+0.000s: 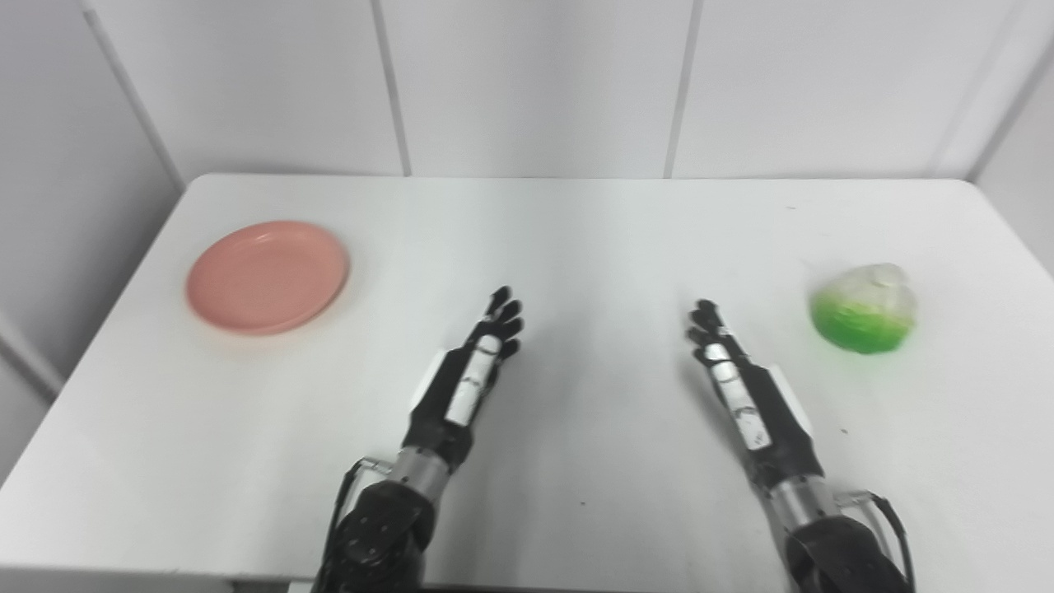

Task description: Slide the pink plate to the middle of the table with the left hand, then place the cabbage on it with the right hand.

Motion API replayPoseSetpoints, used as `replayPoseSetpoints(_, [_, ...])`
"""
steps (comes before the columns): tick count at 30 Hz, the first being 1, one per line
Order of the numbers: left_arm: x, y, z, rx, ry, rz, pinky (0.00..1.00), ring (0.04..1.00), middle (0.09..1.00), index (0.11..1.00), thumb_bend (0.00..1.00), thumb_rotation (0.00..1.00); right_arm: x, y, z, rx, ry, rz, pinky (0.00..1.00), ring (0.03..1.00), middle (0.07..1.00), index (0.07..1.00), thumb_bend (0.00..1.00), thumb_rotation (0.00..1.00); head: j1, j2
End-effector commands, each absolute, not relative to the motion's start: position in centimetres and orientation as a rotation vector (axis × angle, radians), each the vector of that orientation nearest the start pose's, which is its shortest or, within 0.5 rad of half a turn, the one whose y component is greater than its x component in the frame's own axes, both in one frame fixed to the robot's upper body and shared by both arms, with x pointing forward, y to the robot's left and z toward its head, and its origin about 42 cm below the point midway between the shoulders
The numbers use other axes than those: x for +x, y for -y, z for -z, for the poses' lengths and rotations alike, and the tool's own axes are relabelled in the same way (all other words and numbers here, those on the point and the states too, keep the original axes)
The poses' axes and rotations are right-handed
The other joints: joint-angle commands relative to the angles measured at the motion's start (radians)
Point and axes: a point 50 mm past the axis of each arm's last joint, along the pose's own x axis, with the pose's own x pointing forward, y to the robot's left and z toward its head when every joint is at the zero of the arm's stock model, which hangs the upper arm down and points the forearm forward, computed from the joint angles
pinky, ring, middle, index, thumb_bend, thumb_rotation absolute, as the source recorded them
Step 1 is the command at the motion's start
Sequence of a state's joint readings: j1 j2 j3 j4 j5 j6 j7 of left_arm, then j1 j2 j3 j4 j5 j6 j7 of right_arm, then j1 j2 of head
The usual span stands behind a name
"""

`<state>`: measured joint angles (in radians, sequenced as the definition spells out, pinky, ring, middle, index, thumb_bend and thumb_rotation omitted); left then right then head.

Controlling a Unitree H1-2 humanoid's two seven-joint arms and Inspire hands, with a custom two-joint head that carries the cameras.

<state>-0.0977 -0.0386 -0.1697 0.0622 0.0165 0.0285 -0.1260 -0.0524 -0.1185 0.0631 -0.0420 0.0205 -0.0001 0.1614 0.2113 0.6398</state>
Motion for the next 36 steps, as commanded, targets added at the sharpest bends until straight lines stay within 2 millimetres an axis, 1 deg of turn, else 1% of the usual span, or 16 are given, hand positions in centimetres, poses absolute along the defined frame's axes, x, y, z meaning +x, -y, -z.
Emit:
replayPoseSetpoints(1, [30.8,-12.0,-8.9,0.007,-0.070,0.325,0.95,0.967,0.976,0.969,0.49,1.00,30.2,22.8,-12.6,-0.112,0.136,-0.241,1.00,0.972,0.982,0.994,0.31,1.00,-0.001,0.000])
replayPoseSetpoints(2, [30.8,-11.6,-8.8,0.008,-0.070,0.324,0.94,0.966,0.975,0.969,0.48,1.00,30.2,23.0,-12.7,-0.111,0.137,-0.240,1.00,0.973,0.982,0.996,0.29,1.00,0.027,-0.014])
replayPoseSetpoints(3, [30.9,-11.2,-8.6,0.009,-0.072,0.321,0.94,0.964,0.972,0.967,0.48,1.00,30.2,23.2,-12.7,-0.108,0.140,-0.239,1.00,0.974,0.981,0.998,0.26,1.00,0.033,-0.020])
replayPoseSetpoints(7, [31.0,-10.7,-8.3,0.010,-0.077,0.316,0.94,0.964,0.971,0.964,0.48,1.00,30.2,23.3,-12.7,-0.094,0.144,-0.240,1.00,0.976,0.984,1.000,0.23,1.00,0.035,-0.027])
replayPoseSetpoints(14, [31.0,-10.7,-8.1,0.015,-0.068,0.316,0.94,0.959,0.964,0.953,0.48,1.00,30.2,23.3,-12.5,-0.085,0.140,-0.242,1.00,0.982,0.988,1.000,0.24,1.00,0.037,-0.041])
replayPoseSetpoints(23, [31.3,-10.8,-8.1,-0.005,-0.062,0.304,0.94,0.959,0.964,0.951,0.46,1.00,30.2,23.3,-12.5,-0.087,0.140,-0.242,1.00,0.988,0.993,1.000,0.24,1.00,0.047,-0.043])
replayPoseSetpoints(27, [31.4,-11.0,-9.1,-0.015,-0.040,0.297,0.94,0.964,0.969,0.958,0.47,1.00,30.2,23.1,-12.6,-0.080,0.134,-0.241,1.00,0.988,0.993,1.000,0.24,1.00,0.045,-0.041])
replayPoseSetpoints(34, [31.9,-11.4,-12.1,-0.044,0.052,0.270,0.95,0.970,0.981,0.971,0.45,1.00,30.2,22.8,-12.6,-0.086,0.135,-0.249,1.00,0.989,0.996,1.000,0.23,1.00,0.049,-0.045])
replayPoseSetpoints(36, [32.2,-11.6,-13.4,-0.062,0.089,0.262,0.96,0.976,0.982,0.973,0.44,1.00,30.3,22.8,-12.5,-0.086,0.136,-0.251,1.00,0.988,0.996,1.000,0.23,1.00,0.050,-0.046])
